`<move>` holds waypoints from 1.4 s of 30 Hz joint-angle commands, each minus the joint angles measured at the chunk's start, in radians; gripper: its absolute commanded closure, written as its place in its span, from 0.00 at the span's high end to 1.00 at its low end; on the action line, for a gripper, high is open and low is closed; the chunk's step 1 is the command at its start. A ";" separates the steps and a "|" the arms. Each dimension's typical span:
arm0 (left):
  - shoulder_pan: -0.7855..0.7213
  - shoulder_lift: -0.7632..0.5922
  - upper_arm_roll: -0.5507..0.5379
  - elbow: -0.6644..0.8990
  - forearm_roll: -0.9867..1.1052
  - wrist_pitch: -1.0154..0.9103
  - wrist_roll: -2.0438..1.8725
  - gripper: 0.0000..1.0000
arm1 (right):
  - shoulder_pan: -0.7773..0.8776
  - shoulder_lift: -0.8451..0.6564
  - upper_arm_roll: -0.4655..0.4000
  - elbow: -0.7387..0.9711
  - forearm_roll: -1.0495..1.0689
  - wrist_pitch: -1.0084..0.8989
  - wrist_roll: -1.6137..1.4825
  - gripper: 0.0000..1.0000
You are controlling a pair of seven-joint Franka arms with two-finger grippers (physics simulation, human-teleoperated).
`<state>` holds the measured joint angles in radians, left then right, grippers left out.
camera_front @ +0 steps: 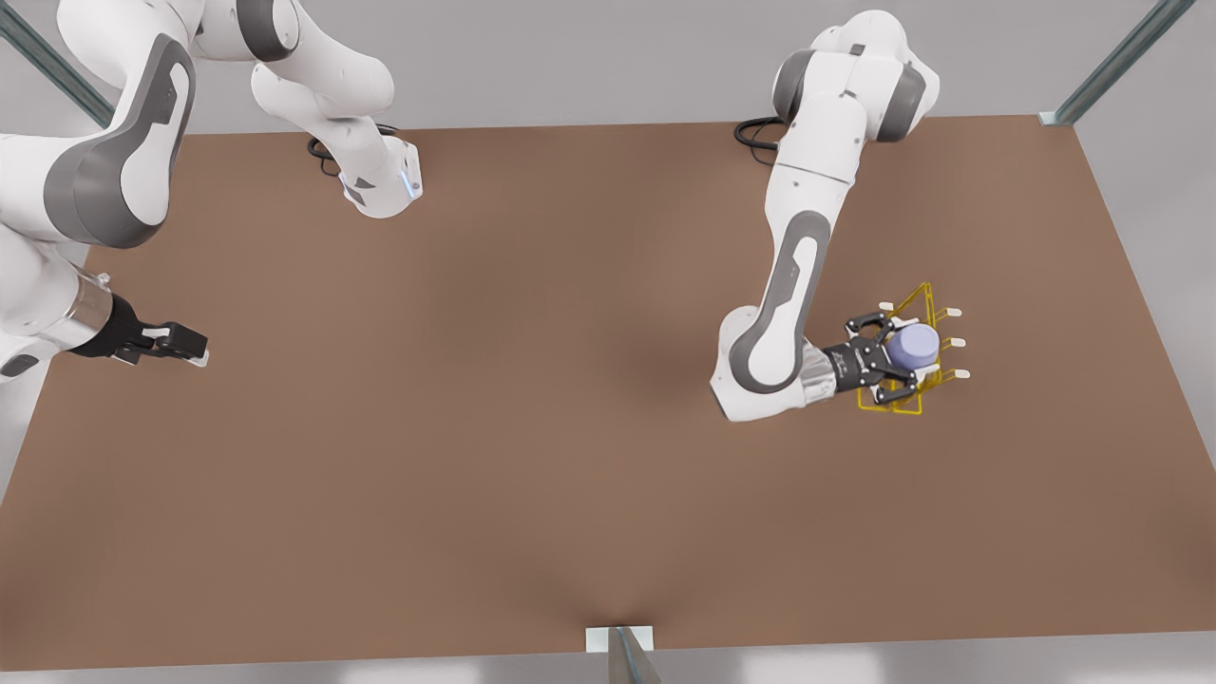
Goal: Place the cup on the cup holder
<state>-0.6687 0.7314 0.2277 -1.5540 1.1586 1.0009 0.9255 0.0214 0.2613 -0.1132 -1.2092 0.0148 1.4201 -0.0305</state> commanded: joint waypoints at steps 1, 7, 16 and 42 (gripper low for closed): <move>-0.002 -0.015 -0.001 -0.055 -0.030 -0.016 -0.146 0.73 | 0.000 -0.001 0.000 0.000 0.001 0.002 0.001 1.00; -0.005 0.025 -0.007 -0.064 -0.088 -0.001 -0.208 0.73 | 0.000 -0.001 0.000 0.000 0.001 0.010 0.001 1.00; 0.003 0.059 -0.005 -0.049 -0.089 0.045 -0.208 0.74 | 0.002 -0.001 0.000 0.000 0.001 0.010 0.001 1.00; 0.018 0.031 0.002 0.144 -0.181 0.081 -0.238 1.00 | 0.003 -0.001 0.000 0.000 0.001 0.016 0.001 1.00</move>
<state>-0.6495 0.7771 0.2334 -1.4384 1.0365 1.0806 0.7271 0.0244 0.2620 -0.1118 -1.2093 0.0148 1.4321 -0.0293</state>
